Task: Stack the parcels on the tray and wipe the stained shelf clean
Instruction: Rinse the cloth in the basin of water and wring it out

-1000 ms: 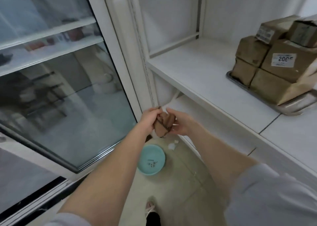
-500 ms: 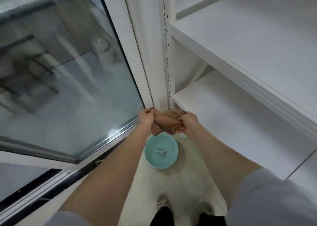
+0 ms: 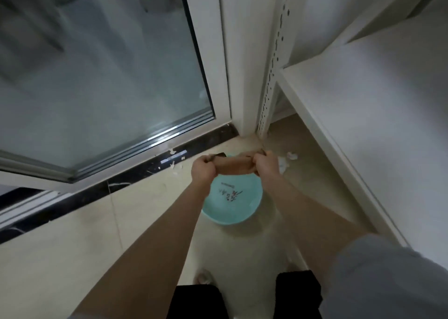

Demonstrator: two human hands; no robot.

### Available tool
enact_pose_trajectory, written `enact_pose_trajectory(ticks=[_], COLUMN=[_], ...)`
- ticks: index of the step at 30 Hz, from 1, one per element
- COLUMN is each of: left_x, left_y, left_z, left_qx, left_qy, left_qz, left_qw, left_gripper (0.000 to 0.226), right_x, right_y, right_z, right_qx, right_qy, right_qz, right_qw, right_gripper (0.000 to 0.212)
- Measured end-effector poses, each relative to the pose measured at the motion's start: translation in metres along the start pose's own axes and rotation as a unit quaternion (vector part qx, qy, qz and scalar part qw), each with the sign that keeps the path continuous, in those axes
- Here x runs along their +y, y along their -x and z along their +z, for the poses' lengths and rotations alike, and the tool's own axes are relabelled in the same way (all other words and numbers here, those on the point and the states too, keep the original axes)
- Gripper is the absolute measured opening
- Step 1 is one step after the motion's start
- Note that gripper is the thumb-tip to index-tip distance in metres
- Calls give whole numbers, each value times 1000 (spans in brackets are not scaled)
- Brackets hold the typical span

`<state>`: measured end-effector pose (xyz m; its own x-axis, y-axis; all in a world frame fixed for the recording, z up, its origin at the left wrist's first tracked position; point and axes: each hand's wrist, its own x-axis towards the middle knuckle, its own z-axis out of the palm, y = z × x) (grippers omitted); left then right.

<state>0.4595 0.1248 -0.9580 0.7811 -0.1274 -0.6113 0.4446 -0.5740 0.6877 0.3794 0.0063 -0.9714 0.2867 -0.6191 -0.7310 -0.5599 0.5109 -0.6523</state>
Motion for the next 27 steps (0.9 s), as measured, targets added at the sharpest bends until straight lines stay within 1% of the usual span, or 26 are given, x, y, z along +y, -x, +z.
enact_pose_trajectory(ticks=[2, 4, 5, 7, 8, 11, 12, 13, 14, 15, 16, 17, 19, 20, 21, 22, 23, 24, 25, 26, 27], left_x=[-41, -80, -94, -131, -150, -196, -212, -226, -241, -255, -264, -268, -269, -269, -267, -265, -265, -265, -264, -264, -264], left_y=[-29, -55, -63, -89, -105, -152, -163, -173, -184, -194, -201, -208, -220, -224, -225, -221, -219, -216, -215, -217, -220], left_z=[15, 29, 33, 46, 53, 78, 87, 96, 103, 108, 111, 112, 110, 110, 111, 113, 115, 116, 117, 118, 118], left_qx=[6, -31, -65, -123, -136, -209, -223, -234, -245, -257, -268, -259, -224, -217, -219, -229, -241, -243, -231, -207, -179], left_qy=[-62, -124, -191, -345, -387, -462, -497, -524, -551, -567, -580, -576, -571, -576, -585, -591, -592, -595, -586, -576, -575], left_qz=[21, 32, 41, 57, 77, 130, 141, 133, 131, 133, 138, 133, 124, 116, 123, 122, 128, 137, 139, 144, 149], left_qw=[998, 991, 979, 929, 909, 852, 827, 808, 787, 771, 757, 764, 780, 780, 771, 764, 758, 754, 764, 777, 784], left_gripper=[24, 24, 29, 41, 47, 62, 62, 60, 57, 55, 54, 54, 55, 55, 55, 52, 49, 45, 42, 40, 40], right_x=[33, 69, 81, 112, 129, 174, 191, 207, 221, 230, 236, 237, 231, 230, 230, 232, 235, 238, 237, 236, 236], right_y=[-38, -78, -89, -120, -138, -181, -193, -203, -213, -220, -227, -232, -240, -243, -243, -242, -241, -241, -240, -242, -243], right_z=[13, 26, 29, 41, 48, 70, 76, 82, 87, 89, 91, 91, 88, 87, 89, 91, 94, 96, 96, 94, 94], right_qx=[-22, -44, -51, -60, -72, -126, -145, -168, -195, -221, -234, -227, -165, -139, -144, -171, -190, -188, -159, -110, -73], right_qy=[47, 163, 240, 367, 412, 510, 539, 573, 615, 653, 671, 677, 665, 662, 662, 669, 671, 670, 667, 659, 647], right_qz=[-8, -24, -37, -69, -93, -141, -149, -147, -140, -127, -124, -133, -143, -147, -142, -132, -123, -123, -124, -120, -116], right_qw=[999, 985, 969, 926, 904, 839, 817, 789, 751, 713, 692, 687, 714, 722, 721, 711, 706, 707, 717, 734, 750], right_gripper=[41, 41, 42, 43, 40, 38, 42, 49, 53, 53, 50, 49, 51, 51, 49, 46, 46, 50, 59, 68, 72])
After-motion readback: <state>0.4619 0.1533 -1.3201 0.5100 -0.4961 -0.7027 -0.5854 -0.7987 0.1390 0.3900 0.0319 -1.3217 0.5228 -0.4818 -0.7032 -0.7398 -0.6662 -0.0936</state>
